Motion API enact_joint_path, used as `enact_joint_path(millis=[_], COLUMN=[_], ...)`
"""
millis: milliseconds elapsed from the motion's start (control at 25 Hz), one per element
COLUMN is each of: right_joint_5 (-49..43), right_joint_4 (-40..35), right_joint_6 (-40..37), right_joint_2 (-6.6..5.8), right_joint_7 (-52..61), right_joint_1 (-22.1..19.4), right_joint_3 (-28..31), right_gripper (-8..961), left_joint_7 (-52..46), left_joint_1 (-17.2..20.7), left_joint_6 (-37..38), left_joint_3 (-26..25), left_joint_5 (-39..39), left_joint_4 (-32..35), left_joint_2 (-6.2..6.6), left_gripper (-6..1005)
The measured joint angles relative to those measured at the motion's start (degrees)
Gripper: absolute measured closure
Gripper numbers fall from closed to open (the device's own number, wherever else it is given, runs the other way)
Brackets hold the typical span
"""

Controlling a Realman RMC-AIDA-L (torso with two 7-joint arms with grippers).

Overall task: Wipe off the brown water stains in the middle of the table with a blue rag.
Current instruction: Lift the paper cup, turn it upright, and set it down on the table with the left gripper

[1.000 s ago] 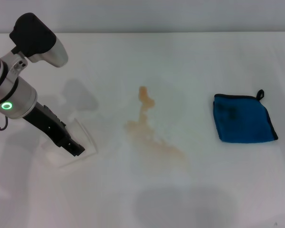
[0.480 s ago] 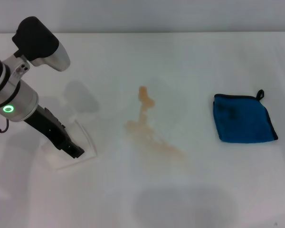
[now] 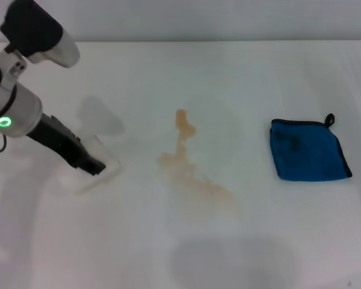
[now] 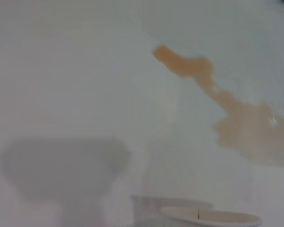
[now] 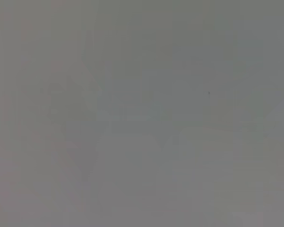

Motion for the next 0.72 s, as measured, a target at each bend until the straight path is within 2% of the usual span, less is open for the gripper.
enact_joint_path(millis=[280,360,400,480,520,560,640,720], right_joint_5=[0.0,0.0,0.0,0.0,0.0,0.0,0.0,0.0], right_joint_4=[0.0,0.0,0.0,0.0,0.0,0.0,0.0,0.0], right_joint_6=[0.0,0.0,0.0,0.2,0.4,1.0,1.3,1.9], right_joint_2=[0.00,0.00,-0.01,-0.02,-0.02,-0.02,-0.02,-0.07], right_joint_7=[0.0,0.0,0.0,0.0,0.0,0.0,0.0,0.0], right_joint_1=[0.0,0.0,0.0,0.0,0.0,0.0,0.1,0.1], right_joint_3=[0.2,0.8,1.2,1.7,1.8,1.9,2.0,2.2], right_gripper=[206,206,206,206,206,206,206,206], left_joint_7=[-1.9,-2.0,-2.0,-1.9,-1.8,-1.5,-1.5,-1.3], left_joint_1=[6.3,9.8,9.8,13.3,13.8,16.3,17.1,19.5], left_joint_6=[-5.0,-10.9,-10.9,-17.8,-18.9,-25.0,-27.4,-34.5], left_joint_3=[0.8,2.7,2.7,4.6,4.9,7.1,7.9,10.8], left_joint_5=[-0.4,-1.4,-1.4,-2.4,-2.6,-4.1,-4.6,-5.9], left_joint_4=[11.1,14.1,14.1,15.6,15.8,15.9,15.8,15.3], left_joint_2=[-0.20,-0.23,-0.23,-0.25,-0.25,-0.24,-0.23,-0.23], left_gripper=[307,325,334,351,359,366,382,394])
